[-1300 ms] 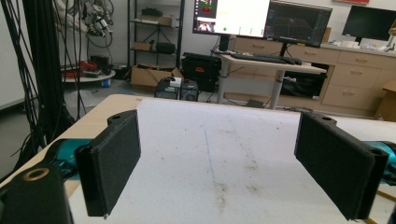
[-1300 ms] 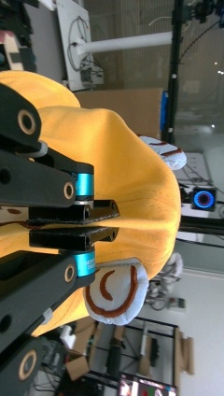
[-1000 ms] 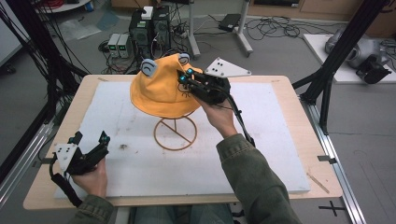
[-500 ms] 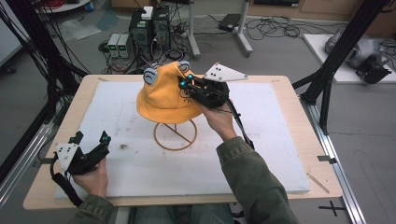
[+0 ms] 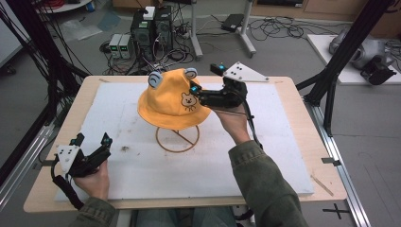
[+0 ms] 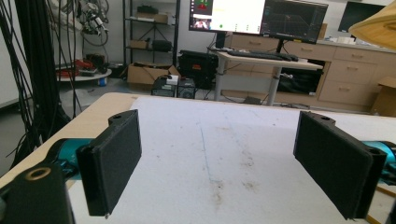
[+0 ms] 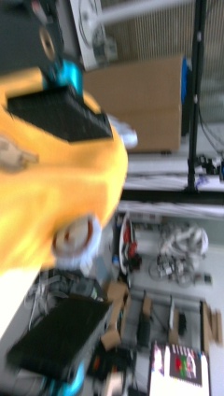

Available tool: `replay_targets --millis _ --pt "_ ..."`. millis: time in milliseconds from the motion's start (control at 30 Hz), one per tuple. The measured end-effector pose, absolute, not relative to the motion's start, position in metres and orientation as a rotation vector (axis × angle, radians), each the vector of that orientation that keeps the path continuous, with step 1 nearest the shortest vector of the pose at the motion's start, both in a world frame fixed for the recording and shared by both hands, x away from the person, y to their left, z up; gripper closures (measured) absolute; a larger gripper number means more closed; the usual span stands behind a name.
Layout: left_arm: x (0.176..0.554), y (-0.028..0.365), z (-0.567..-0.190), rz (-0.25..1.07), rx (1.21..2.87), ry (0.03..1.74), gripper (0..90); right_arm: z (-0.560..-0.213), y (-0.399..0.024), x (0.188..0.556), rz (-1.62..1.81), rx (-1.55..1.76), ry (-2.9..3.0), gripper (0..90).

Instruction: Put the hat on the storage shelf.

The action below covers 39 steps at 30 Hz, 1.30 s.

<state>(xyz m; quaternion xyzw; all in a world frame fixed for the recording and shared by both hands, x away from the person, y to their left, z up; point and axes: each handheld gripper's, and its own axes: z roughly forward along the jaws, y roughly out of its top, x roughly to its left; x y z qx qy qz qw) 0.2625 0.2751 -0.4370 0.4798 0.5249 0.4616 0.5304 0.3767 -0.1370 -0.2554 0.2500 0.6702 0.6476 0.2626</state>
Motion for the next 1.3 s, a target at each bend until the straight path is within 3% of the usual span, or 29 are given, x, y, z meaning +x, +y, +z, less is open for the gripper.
replay_targets --millis 467,1300 --pt "0.264 0.269 -0.435 1.103 1.154 1.248 15.5 -0.264 -0.216 0.350 1.582 0.822 1.571 11.7" --pt "0.268 0.268 -0.436 1.107 1.153 1.257 15.5 -0.382 -0.267 0.315 1.387 1.113 1.407 11.7"
